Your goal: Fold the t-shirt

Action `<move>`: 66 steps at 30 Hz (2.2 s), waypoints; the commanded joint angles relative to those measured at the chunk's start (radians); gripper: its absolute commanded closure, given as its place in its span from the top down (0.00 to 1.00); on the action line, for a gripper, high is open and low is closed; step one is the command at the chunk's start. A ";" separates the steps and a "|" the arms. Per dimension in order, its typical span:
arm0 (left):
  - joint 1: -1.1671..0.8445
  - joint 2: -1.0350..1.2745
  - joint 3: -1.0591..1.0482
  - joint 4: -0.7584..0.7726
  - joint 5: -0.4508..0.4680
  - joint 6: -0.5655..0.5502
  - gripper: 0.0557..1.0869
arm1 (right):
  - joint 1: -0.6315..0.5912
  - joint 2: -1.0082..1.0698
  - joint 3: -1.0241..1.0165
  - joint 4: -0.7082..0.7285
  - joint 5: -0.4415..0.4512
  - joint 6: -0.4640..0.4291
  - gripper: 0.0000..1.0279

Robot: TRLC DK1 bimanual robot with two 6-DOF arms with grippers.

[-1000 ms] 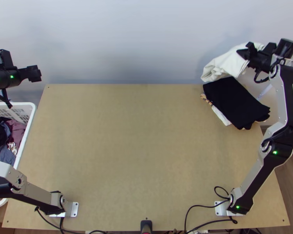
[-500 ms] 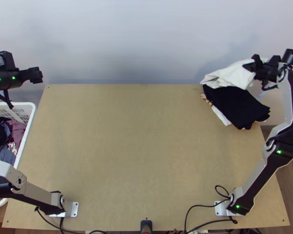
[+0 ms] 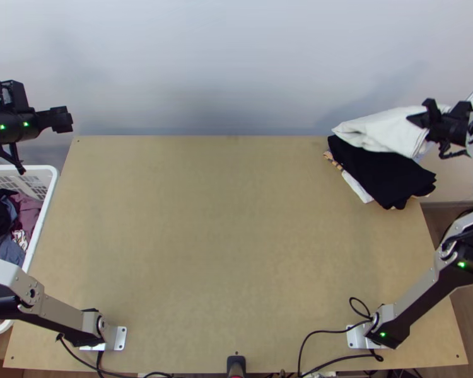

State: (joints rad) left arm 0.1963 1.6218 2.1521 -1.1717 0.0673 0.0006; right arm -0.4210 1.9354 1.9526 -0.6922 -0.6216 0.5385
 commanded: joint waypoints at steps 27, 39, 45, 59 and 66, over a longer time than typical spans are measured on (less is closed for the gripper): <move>-0.020 -0.036 -0.066 0.010 0.009 -0.021 0.96 | -0.111 -0.567 -0.724 0.405 0.425 -0.425 0.96; 0.009 -0.048 -0.063 0.029 0.009 -0.042 0.96 | 0.171 -0.349 -0.844 0.793 0.669 -0.387 0.96; 0.045 -0.056 -0.063 0.029 0.009 -0.044 0.96 | 0.099 -0.211 -0.897 0.763 0.727 -0.227 0.96; 0.043 -0.142 -0.044 0.152 -0.055 -0.182 0.96 | 0.100 -0.590 -0.644 0.727 0.629 -0.328 0.96; -0.012 -0.358 -0.163 0.339 -0.259 -0.182 0.96 | 0.088 -0.834 -0.636 1.001 0.577 -0.204 0.96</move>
State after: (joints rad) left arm 0.2169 1.3827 2.0617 -0.9066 -0.1146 -0.1879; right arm -0.3286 1.1824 1.3483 0.2058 -0.0372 0.2848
